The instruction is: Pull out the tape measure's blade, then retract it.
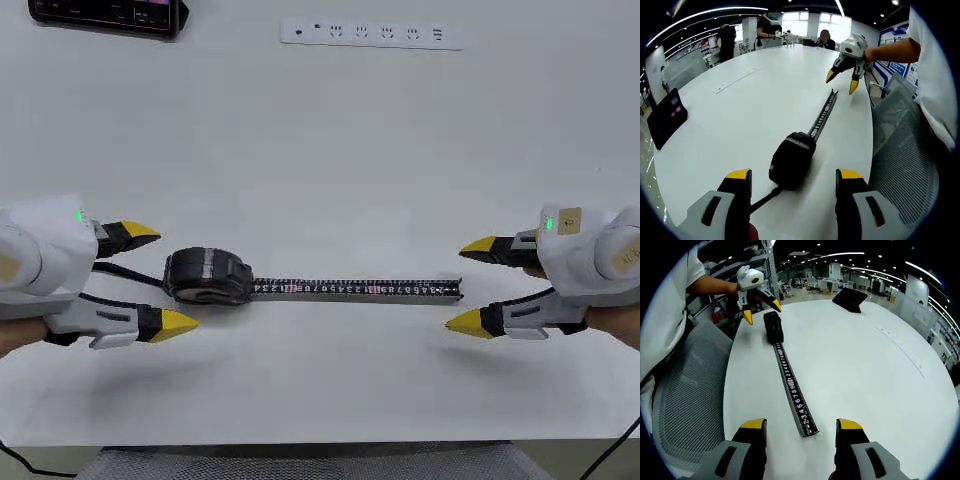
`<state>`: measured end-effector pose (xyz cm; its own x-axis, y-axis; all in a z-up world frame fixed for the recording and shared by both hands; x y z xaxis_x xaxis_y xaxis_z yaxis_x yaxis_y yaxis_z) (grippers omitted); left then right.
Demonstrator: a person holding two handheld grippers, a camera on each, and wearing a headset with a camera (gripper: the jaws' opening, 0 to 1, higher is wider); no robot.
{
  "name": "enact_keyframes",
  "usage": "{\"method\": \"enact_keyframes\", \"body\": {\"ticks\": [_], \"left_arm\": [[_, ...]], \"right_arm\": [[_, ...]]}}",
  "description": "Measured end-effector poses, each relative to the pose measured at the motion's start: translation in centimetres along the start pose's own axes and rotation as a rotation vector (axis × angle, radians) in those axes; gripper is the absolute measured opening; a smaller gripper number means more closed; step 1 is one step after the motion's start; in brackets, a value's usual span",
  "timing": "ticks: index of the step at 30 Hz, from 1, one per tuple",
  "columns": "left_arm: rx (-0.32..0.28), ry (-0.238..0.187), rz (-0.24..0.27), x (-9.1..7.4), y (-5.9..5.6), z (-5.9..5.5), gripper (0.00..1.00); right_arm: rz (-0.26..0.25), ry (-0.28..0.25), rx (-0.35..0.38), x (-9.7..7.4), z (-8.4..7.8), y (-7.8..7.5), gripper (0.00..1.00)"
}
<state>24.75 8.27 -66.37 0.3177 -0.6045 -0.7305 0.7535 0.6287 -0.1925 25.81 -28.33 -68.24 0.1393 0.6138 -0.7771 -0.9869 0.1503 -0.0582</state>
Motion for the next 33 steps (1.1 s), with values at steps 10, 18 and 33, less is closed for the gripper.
{"method": "enact_keyframes", "body": {"ticks": [10,18,33], "left_arm": [[-0.026,-0.043,0.024,-0.8,-0.7,-0.3,0.69],[-0.065,-0.076,0.050,-1.7,-1.0,-1.6,0.71],[-0.148,-0.137,0.148,-2.5,-2.0,-3.4,0.75]], "right_arm": [[-0.048,-0.018,0.029,-0.3,0.1,0.7,0.64],[-0.080,-0.034,0.072,-0.7,-0.5,1.3,0.70],[-0.152,-0.081,0.156,-1.0,-0.8,3.4,0.77]]}}
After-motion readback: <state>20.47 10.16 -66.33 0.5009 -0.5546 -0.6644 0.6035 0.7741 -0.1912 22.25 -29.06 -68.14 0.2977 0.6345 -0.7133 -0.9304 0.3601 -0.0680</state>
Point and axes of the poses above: the centre of the closed fingertips' face, and the gripper's own axes: x roughly forward along the fingers, y roughly to its left, z roughly out of its top, the point moved 7 cm from there along -x, roughly backward along the fingers, and after that the axes turned 12 degrees about -x, right-handed, at the moved point
